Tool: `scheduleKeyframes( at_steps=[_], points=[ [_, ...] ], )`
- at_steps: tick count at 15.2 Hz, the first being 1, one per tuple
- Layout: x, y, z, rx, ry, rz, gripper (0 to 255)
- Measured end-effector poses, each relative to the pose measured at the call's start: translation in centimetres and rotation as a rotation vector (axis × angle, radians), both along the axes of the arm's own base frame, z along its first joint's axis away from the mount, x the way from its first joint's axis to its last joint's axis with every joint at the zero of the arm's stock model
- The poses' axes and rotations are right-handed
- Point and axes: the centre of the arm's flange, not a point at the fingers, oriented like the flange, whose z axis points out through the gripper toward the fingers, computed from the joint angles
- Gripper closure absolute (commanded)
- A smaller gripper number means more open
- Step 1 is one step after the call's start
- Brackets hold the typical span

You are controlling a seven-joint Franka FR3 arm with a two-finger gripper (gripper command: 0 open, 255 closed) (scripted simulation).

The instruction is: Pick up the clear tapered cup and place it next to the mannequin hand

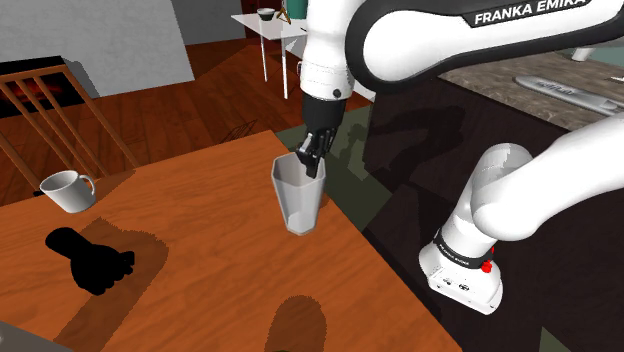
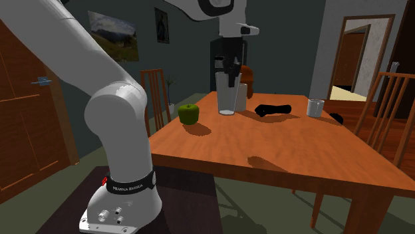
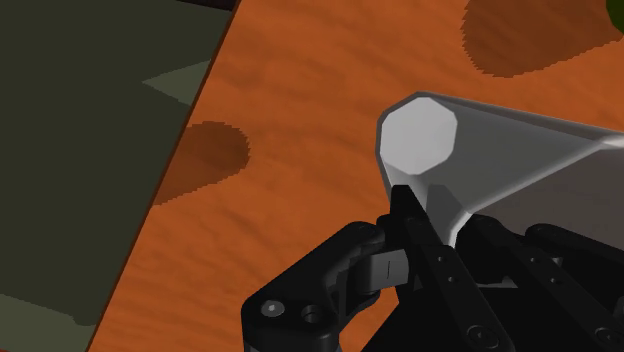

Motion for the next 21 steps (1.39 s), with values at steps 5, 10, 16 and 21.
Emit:
scheduleKeyframes(
  at_steps=[5, 10, 16, 21],
  points=[
    [0.0, 0.1, 2.7, 0.0, 0.0, 0.0, 255],
    [0.0, 0.1, 5.2, 0.0, 0.0, 0.0, 255],
    [-0.2, 0.0, 8.5, 0.0, 0.0, 0.0, 255],
    [0.5, 0.4, 10.6, 0.0, 0.0, 0.0, 255]
  ],
)
